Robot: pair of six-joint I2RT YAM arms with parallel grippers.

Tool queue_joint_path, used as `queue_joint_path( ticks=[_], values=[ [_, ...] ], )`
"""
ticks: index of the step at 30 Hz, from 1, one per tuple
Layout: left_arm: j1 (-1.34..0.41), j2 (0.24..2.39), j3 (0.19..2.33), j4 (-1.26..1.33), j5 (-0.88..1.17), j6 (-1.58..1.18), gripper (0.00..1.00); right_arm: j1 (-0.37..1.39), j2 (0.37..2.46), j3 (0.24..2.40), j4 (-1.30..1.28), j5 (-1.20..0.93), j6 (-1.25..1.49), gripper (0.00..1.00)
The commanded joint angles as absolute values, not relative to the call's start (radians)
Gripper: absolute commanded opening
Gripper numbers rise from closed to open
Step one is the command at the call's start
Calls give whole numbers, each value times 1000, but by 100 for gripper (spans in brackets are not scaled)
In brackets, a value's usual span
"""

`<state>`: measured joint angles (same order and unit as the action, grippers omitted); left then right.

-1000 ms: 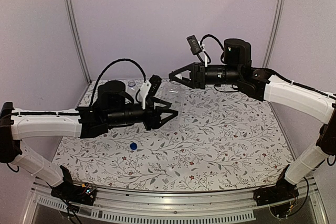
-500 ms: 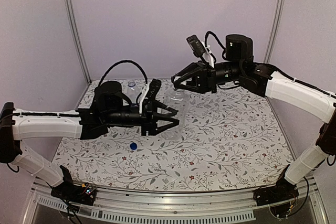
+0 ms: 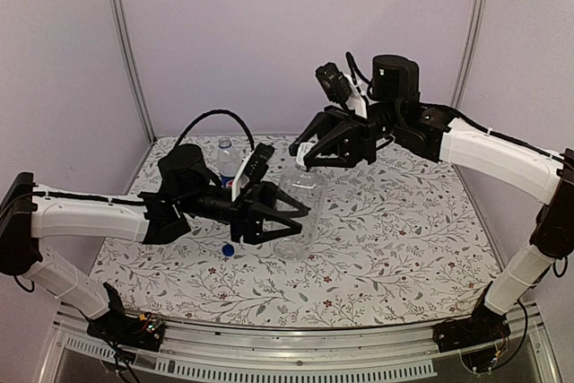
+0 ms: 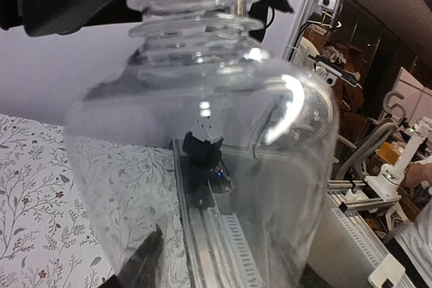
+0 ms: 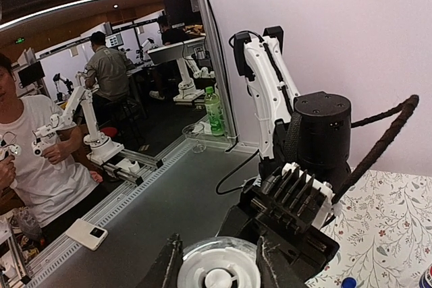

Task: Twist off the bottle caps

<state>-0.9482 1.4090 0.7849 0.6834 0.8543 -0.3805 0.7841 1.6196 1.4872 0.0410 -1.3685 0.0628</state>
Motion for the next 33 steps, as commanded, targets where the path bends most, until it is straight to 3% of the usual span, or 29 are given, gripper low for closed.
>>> queue_joint_path(
  ticks=[1, 5, 10, 15, 28, 33],
  values=[
    [-947, 1384, 780, 762, 875, -365, 13, 762, 1630, 1506, 42, -1399, 69, 23],
    [-946, 1362, 784, 675, 770, -318, 13, 748, 1608, 1518, -12, -1234, 89, 39],
    [-946, 1340, 791, 590, 579, -288, 13, 746, 1562, 1532, -96, -1042, 113, 74],
    [-952, 1349, 822, 506, 413, -269, 14, 747, 1521, 1536, -126, -858, 150, 93],
    [-992, 1400, 898, 390, 83, -273, 15, 836, 1532, 1607, -223, -351, 221, 94],
    [-999, 1408, 912, 377, 34, -276, 15, 849, 1566, 1638, -254, -280, 232, 90]
  ],
)
